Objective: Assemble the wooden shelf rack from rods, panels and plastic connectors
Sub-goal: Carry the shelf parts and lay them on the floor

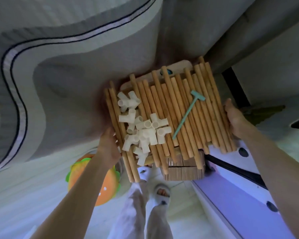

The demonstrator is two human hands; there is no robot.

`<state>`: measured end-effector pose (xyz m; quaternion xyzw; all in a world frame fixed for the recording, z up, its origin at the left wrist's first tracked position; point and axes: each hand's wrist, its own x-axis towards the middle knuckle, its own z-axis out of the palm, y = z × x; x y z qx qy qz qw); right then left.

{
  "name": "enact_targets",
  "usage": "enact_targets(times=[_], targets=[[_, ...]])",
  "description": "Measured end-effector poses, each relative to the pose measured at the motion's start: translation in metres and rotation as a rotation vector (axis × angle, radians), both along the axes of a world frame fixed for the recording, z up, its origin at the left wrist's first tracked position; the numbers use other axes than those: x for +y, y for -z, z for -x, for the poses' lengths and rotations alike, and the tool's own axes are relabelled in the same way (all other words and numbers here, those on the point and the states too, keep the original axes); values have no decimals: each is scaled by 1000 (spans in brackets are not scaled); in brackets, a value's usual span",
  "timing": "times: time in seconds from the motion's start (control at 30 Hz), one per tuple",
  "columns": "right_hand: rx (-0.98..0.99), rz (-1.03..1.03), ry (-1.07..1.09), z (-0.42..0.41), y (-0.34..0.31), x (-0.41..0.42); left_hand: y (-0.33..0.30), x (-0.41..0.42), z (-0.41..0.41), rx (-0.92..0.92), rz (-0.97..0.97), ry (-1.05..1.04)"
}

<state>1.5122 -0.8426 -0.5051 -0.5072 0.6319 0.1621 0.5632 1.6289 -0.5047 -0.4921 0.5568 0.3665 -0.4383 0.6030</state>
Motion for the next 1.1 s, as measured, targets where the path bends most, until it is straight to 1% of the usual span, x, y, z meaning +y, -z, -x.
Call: enact_targets(times=[0.07, 0.17, 0.3, 0.5, 0.6, 0.7, 0.87, 0.97, 1.1], targets=[[-42, -34, 60, 5, -1, 2, -2, 2, -1, 22, 10, -23], [-62, -68, 94, 14, 3, 8, -3, 6, -2, 13, 22, -39], [-38, -52, 143, 23, 6, 22, -6, 17, 9, 27, 25, -46], [-127, -73, 236, 52, -12, 48, -20, 41, 25, 46, -5, -123], [-147, -38, 277, 72, -32, 69, -42, 52, 25, 47, -25, -101], [-156, -25, 366, 96, -59, 99, -72, 64, 27, 25, -43, -43], [-167, -112, 506, 147, -116, 156, -123, 86, 37, -23, -80, 68], [-175, -113, 561, 180, -147, 192, -150, 107, 50, -42, -46, 136], [-214, -77, 556, 226, -182, 242, -184, 141, 78, -40, -7, 194]])
